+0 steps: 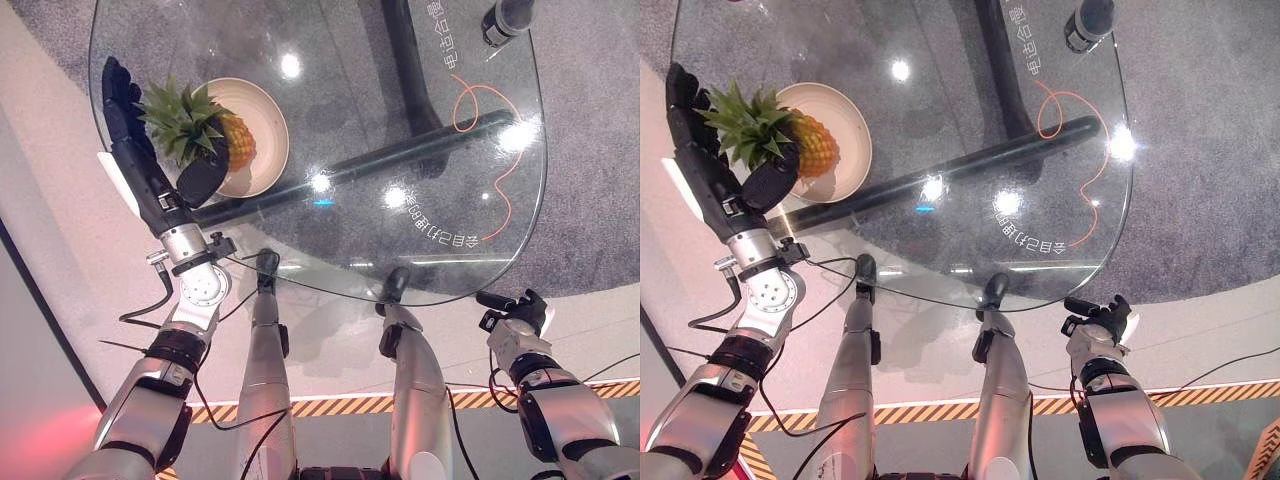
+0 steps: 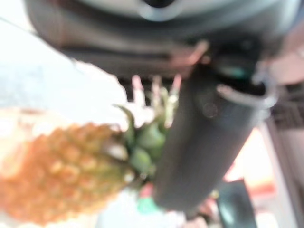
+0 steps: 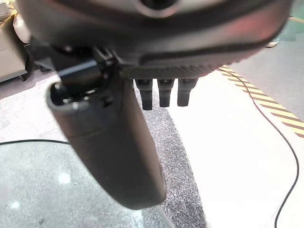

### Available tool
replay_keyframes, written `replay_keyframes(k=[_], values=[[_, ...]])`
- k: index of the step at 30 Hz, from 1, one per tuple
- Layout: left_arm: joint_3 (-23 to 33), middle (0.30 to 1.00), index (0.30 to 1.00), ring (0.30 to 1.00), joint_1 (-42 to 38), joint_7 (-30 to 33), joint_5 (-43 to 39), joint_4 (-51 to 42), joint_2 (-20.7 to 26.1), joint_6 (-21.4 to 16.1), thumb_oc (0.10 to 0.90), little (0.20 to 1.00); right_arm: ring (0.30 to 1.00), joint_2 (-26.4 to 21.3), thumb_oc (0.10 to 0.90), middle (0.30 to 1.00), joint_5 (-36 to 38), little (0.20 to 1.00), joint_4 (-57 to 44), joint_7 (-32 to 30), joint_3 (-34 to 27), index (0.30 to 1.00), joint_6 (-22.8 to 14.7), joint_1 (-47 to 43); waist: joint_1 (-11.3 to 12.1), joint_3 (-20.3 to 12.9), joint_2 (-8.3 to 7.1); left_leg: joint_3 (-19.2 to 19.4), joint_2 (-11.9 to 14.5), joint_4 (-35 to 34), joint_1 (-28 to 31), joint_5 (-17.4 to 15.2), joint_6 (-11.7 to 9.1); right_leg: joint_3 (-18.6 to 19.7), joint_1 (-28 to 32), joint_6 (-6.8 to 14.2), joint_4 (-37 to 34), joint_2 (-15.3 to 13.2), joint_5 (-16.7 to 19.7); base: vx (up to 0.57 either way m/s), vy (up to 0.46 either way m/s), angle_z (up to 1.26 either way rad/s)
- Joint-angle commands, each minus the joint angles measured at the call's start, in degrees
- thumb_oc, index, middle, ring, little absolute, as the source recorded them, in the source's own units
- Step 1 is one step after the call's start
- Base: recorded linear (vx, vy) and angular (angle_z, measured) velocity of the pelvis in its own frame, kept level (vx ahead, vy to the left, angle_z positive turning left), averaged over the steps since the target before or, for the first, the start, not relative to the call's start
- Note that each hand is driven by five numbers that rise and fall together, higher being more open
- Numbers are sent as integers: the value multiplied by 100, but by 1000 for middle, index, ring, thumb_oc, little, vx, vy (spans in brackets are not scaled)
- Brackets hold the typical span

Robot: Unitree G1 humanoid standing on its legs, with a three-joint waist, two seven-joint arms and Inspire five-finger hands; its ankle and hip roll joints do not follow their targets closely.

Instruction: Pick up the fruit to the plate

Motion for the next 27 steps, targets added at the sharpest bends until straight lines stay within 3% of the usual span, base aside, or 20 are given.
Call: replay_keyframes(k=[1, 27], values=[[238, 900, 900, 900, -237, 17, 213, -536, -99, -527, 800, 900, 900, -419, 800, 900, 34, 900, 129, -211, -165, 900, -81, 472, 12, -139, 157, -16, -227, 690, -291, -631, 378, 38, 110, 30, -259, 146, 459, 0, 0, 0], [208, 900, 900, 900, 128, -162, 40, -699, -189, -511, 800, 900, 900, -448, 800, 900, 13, 900, 181, -168, -244, 900, -115, 495, 117, -139, 195, -75, -241, 625, -227, -594, 383, -26, 193, 60, -272, 102, 473, 0, 0, 0]])
